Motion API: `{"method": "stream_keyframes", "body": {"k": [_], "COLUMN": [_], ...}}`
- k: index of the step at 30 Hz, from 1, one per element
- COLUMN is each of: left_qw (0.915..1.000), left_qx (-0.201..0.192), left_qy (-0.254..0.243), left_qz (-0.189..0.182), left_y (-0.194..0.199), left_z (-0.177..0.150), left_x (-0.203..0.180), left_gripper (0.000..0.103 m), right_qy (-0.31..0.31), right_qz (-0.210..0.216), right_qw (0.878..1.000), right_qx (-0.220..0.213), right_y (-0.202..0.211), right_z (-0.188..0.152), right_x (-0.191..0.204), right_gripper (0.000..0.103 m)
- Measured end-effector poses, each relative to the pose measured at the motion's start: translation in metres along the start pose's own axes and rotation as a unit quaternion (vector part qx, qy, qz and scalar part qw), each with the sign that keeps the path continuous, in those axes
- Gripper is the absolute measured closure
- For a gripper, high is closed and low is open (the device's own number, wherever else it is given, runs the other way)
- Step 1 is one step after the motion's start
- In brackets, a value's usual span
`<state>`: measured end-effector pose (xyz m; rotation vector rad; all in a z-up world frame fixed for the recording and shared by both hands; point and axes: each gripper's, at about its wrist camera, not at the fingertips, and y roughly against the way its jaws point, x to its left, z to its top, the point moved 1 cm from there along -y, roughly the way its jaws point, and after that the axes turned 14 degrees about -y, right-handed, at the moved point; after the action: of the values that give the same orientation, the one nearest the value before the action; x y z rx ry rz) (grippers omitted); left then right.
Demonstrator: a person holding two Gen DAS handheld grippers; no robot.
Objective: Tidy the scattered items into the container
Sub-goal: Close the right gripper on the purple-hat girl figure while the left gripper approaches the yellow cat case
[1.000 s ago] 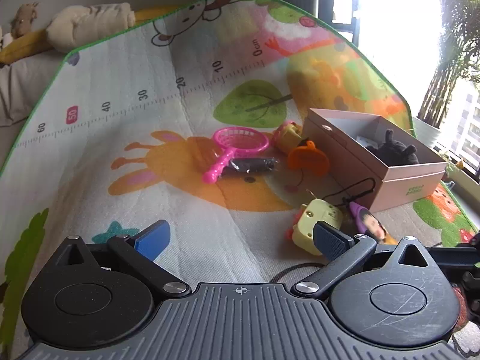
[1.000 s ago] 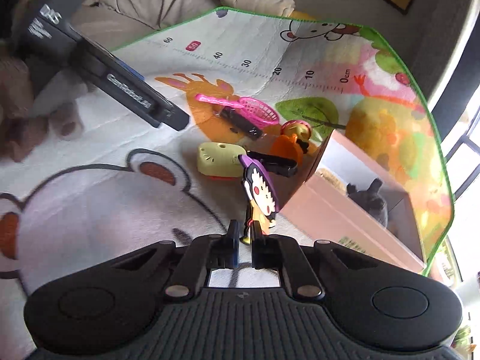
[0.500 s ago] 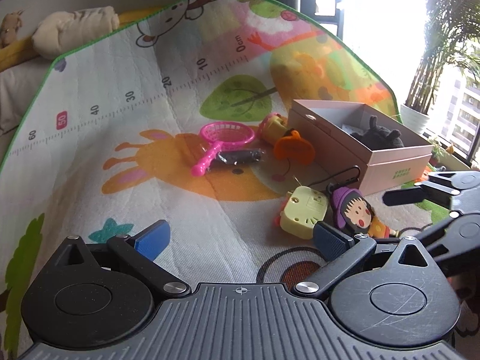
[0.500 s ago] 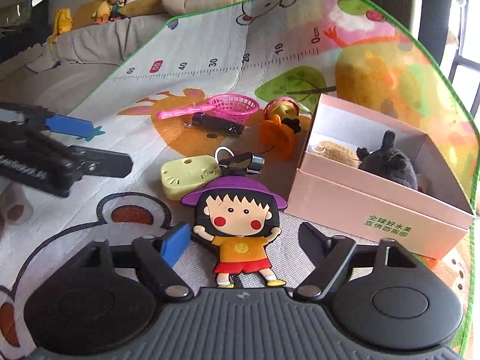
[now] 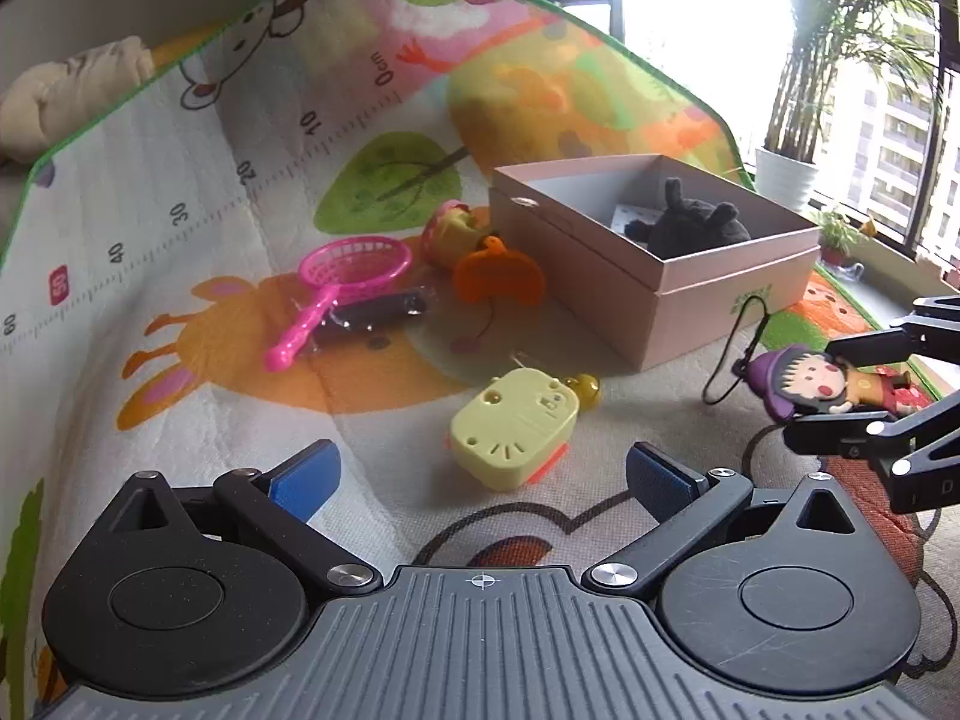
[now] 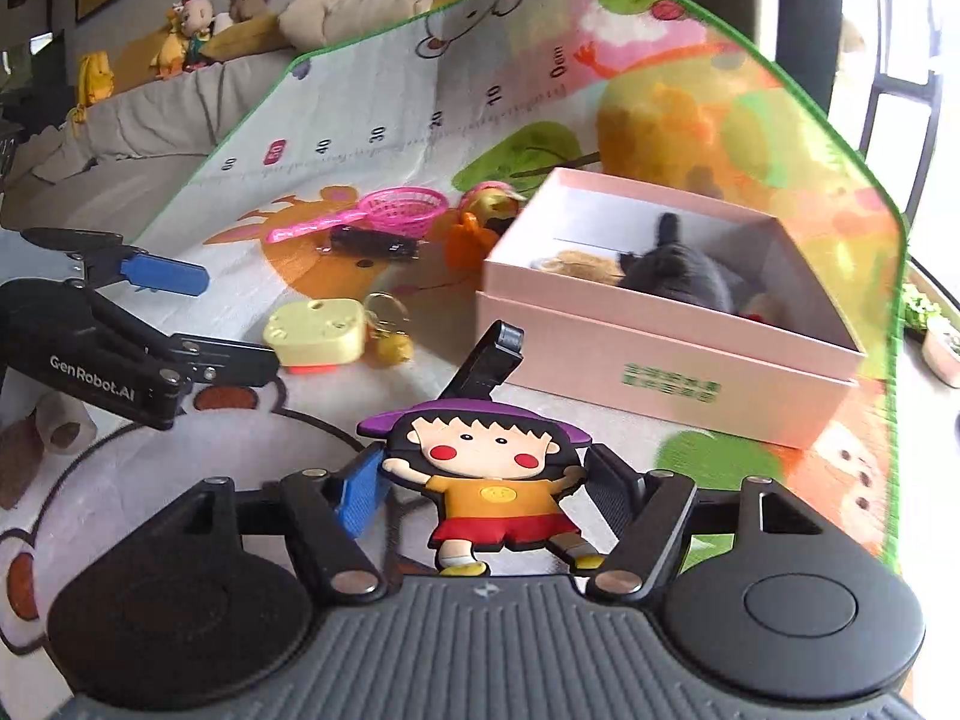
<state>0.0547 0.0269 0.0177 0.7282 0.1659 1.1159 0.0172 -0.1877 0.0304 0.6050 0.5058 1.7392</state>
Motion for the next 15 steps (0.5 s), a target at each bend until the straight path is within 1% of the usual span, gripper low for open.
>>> {"method": "stream_keyframes", "body": {"k": [2,5,8,12,15], "left_qw": [1.0000,0.9999,0.9993,0.9964,0.9908], "left_qx": [0.002,0.009,0.025,0.048,0.065], "left_qy": [-0.006,-0.009,-0.023,-0.047,-0.060], "left_qz": [-0.002,-0.001,0.013,0.052,0.101], "left_y": [-0.002,-0.006,-0.013,-0.024,-0.030], "left_z": [0.003,0.006,0.007,0.008,0.007], "left_x": [-0.005,-0.012,-0.019,-0.019,-0.007], "left_gripper": [0.000,0.000,0.000,0.000,0.000], "right_qy": [-0.014,-0.031,-0.043,-0.050,-0.062], "right_qz": [-0.022,-0.044,-0.045,-0.037,-0.030], "right_qw": [1.000,0.999,0.998,0.998,0.998], "right_qx": [-0.003,-0.006,-0.007,-0.017,-0.014], "right_y": [0.005,0.009,0.004,0.004,0.003], "right_z": [-0.005,-0.016,-0.025,-0.027,-0.028], "right_x": [-0.015,-0.034,-0.040,-0.042,-0.045], "right_gripper": [0.032,0.032,0.032,0.032,0.032]}}
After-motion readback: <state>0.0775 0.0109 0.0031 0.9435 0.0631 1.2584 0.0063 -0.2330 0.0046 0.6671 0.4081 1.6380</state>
